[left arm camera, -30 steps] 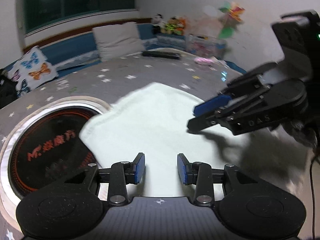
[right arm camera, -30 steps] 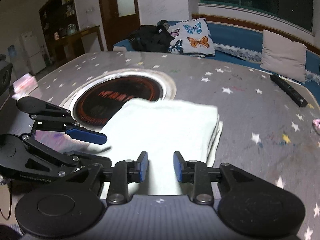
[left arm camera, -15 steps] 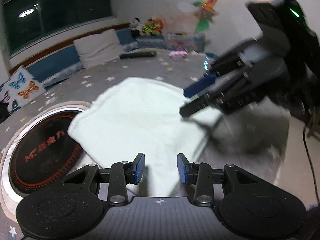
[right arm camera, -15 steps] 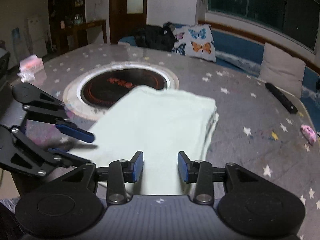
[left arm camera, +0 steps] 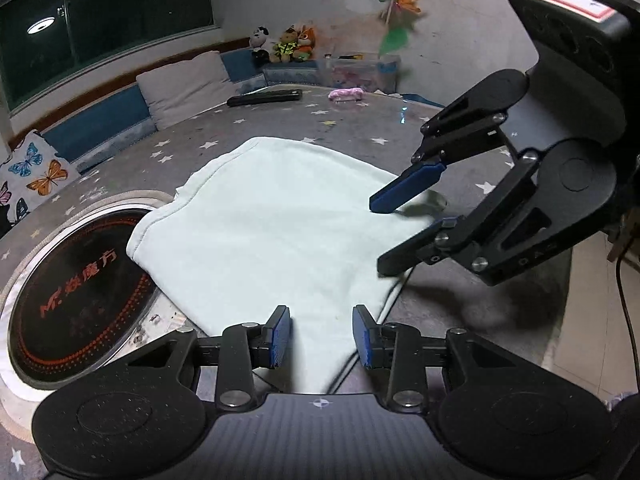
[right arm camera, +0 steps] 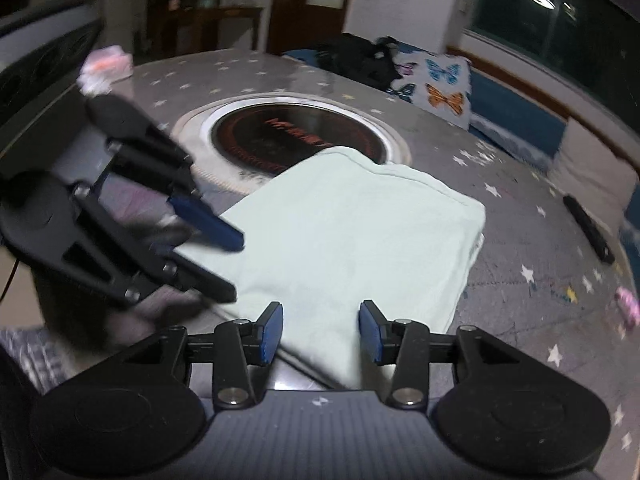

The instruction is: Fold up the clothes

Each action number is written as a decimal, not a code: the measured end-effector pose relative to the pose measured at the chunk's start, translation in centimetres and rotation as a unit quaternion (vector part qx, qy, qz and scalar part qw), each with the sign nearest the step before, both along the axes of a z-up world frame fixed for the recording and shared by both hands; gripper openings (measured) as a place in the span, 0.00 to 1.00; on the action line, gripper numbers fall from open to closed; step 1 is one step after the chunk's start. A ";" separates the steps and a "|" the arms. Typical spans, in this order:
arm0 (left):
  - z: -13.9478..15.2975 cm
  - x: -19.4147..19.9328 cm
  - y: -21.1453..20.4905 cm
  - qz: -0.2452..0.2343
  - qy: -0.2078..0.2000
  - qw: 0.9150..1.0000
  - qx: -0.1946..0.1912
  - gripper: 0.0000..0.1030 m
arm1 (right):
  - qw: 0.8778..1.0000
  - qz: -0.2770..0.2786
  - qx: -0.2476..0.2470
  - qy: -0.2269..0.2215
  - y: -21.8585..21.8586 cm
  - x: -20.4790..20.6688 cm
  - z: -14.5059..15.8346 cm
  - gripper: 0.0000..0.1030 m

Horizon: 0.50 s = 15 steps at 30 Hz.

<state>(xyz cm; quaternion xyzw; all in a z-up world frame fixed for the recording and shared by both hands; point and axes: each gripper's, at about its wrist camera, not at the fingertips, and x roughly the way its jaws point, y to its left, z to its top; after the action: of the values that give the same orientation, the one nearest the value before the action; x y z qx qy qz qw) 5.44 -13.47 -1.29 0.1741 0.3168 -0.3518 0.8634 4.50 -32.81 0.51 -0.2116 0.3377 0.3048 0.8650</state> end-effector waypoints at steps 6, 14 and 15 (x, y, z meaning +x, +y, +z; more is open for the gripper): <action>0.0 0.1 0.3 0.014 0.000 1.000 -0.004 0.37 | 1.000 -0.005 0.013 -0.021 0.9 -0.2 0.6 0.41; -0.5 -1.4 1.8 0.001 -0.012 1.000 0.009 0.40 | 0.999 0.024 -0.040 -0.028 1.5 -2.3 -1.5 0.45; -0.5 -1.5 2.0 0.003 -0.011 1.000 0.010 0.40 | 0.999 0.020 -0.035 -0.026 1.2 -2.5 -1.4 0.45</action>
<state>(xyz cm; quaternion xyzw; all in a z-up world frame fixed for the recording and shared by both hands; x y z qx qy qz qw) 3.97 -11.51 -1.80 0.1852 0.3113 -0.3440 0.8663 2.02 -31.59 -0.93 -0.2562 0.3210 0.3042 0.8595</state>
